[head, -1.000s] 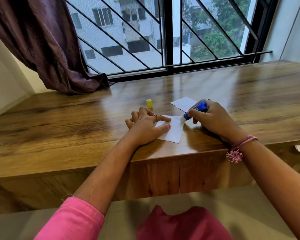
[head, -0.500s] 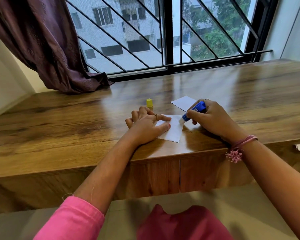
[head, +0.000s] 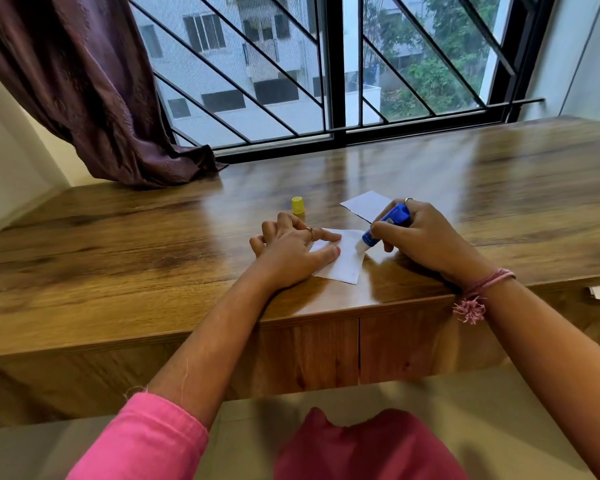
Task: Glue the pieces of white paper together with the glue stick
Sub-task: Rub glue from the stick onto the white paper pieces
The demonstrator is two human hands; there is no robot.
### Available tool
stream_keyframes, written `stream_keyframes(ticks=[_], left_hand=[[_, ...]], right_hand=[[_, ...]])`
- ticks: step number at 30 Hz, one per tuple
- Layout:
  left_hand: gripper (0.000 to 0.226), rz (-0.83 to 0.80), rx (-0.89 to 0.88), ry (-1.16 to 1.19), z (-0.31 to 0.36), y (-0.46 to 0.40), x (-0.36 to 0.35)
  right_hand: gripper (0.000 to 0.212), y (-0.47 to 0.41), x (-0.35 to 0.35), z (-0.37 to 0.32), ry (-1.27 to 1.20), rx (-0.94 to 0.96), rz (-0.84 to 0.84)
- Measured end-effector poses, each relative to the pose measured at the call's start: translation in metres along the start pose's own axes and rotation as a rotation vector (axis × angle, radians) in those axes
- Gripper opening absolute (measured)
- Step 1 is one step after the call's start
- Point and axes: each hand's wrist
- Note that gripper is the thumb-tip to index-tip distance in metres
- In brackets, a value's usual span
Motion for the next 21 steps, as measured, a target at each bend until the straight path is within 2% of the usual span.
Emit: stream_keyframes(ticks=[11, 21], left_hand=[[0.036, 0.002, 0.004, -0.011, 0.0002, 0.0001, 0.0001], [0.036, 0.000, 0.001, -0.012, 0.0000, 0.0003, 0.0008]], right_hand=[[0.017, 0.0002, 0.0004, 0.0010, -0.016, 0.017, 0.008], [0.011, 0.0016, 0.0021, 0.0011, -0.040, 0.046, -0.075]])
Point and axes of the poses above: each hand's wrist, its own y-axis away from the middle knuckle, its own x-axis out of the back of the hand, z = x × y, and after that the axes turned 14 degrees about -y, right-handed
